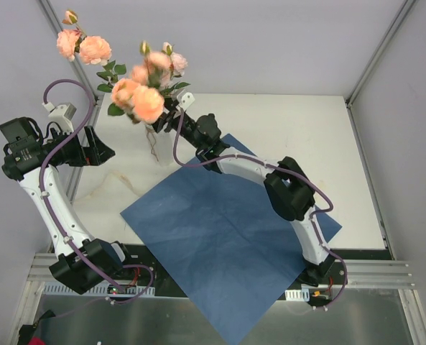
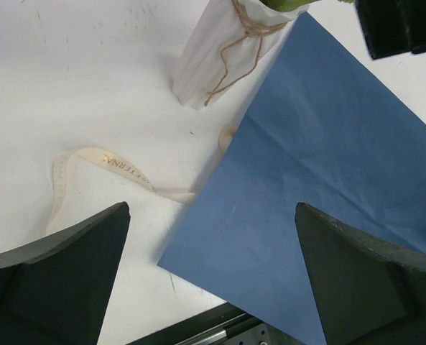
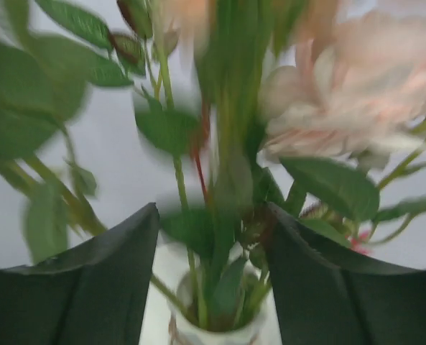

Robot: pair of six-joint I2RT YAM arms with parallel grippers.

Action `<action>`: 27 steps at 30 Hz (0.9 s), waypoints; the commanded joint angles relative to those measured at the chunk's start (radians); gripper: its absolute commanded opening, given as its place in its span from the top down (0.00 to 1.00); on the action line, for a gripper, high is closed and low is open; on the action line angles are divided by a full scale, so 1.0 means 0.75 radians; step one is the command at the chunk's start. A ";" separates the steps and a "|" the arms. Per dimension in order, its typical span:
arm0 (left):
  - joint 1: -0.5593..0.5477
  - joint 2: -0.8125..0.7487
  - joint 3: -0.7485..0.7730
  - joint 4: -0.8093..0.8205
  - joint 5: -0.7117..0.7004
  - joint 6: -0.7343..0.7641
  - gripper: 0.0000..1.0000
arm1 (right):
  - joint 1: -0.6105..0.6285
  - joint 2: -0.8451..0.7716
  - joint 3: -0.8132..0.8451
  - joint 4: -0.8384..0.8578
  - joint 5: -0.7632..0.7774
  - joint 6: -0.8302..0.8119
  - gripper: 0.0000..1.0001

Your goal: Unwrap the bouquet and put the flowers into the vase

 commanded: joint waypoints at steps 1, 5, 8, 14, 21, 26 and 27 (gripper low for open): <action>0.009 -0.007 0.010 -0.020 0.062 0.033 0.01 | 0.026 -0.209 -0.103 -0.120 0.044 0.020 0.33; 0.009 -0.003 0.014 -0.020 0.071 0.019 0.01 | 0.026 -0.311 -0.107 -0.326 0.066 -0.003 0.17; 0.007 -0.007 0.016 -0.018 0.060 0.012 0.01 | 0.026 -0.395 -0.115 -0.475 0.083 -0.007 0.09; 0.009 -0.032 0.010 -0.020 0.044 -0.012 0.01 | 0.035 -0.579 -0.174 -0.825 0.097 -0.013 0.04; 0.009 -0.028 0.018 -0.016 -0.029 -0.086 0.01 | 0.049 -0.833 -0.374 -1.232 0.234 -0.023 0.04; 0.009 -0.085 -0.017 -0.016 -0.011 -0.057 0.01 | 0.049 -0.996 -0.430 -1.637 0.485 -0.021 0.04; 0.007 -0.095 -0.027 -0.016 -0.007 -0.055 0.01 | 0.049 -1.013 -0.430 -1.690 0.512 -0.013 0.04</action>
